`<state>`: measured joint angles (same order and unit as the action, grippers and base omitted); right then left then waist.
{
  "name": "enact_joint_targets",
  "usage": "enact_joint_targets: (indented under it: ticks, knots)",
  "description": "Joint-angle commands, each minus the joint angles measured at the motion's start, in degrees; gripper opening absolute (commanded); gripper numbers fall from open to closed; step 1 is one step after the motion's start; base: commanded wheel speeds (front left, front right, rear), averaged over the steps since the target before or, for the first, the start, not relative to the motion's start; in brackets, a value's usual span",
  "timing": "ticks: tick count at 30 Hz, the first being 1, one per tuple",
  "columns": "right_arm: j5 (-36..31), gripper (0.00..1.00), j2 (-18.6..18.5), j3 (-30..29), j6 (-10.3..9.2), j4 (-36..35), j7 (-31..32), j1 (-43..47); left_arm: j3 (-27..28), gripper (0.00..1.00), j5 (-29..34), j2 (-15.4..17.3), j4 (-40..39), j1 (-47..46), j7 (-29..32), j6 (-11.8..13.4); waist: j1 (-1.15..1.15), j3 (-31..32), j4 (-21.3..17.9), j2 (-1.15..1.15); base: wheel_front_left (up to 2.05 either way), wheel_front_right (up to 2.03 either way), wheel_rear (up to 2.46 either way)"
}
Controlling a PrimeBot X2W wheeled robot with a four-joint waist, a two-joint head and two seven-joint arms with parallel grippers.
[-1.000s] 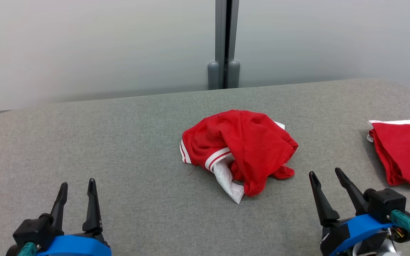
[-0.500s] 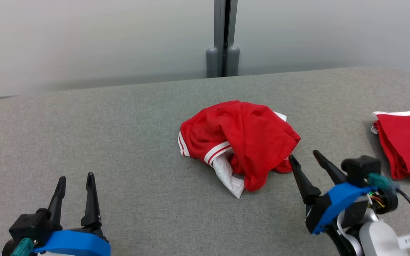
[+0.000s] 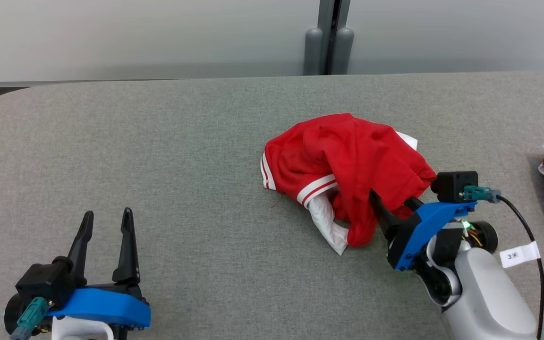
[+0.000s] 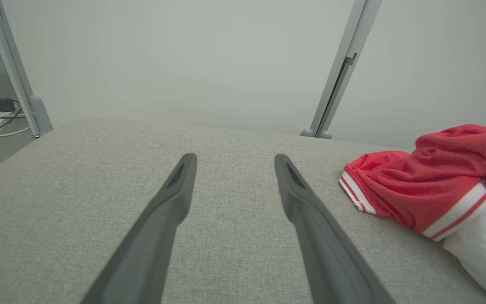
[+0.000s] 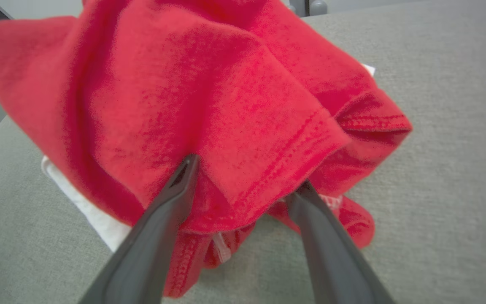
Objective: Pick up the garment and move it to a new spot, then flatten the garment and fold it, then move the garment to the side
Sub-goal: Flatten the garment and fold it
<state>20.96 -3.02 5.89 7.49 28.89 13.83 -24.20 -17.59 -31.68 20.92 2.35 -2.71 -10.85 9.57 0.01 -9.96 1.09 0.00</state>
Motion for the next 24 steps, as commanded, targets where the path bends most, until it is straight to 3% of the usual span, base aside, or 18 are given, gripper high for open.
enact_joint_targets:
  ticks: [1,9,18,21,24]
  knots:
    - [-0.6,0.00,-0.2,1.3,0.01,0.2,-2.2,-2.5,-0.2,1.00,0.3,0.0,0.0,-0.9,0.0,0.0,-0.01,0.0,0.3,0.00,0.00,0.00,0.00]
    - [-4.7,0.00,-4.8,10.2,0.01,-5.0,-9.2,-8.9,-0.8,1.00,-0.1,-0.5,0.5,0.2,-0.4,0.2,-0.01,2.9,0.6,0.00,0.00,0.00,0.00]
    - [-0.3,0.00,-9.6,24.5,0.01,-19.1,-3.7,-24.1,-0.8,1.00,-0.4,-0.4,-0.4,1.6,-0.7,0.7,-0.01,5.1,0.4,0.00,0.00,0.00,0.00]
    - [1.5,0.00,-9.6,26.7,0.01,-21.0,-3.2,-30.2,-0.9,1.00,-0.3,-0.3,-0.8,1.6,-0.8,0.9,-0.01,5.0,0.6,0.00,0.00,0.00,0.00]
    - [2.8,0.00,-8.8,25.4,0.01,-21.9,-3.3,-34.1,-1.0,1.00,-0.1,-0.2,-1.2,1.4,-0.7,1.1,-0.01,4.6,1.0,0.00,0.00,0.00,0.00]
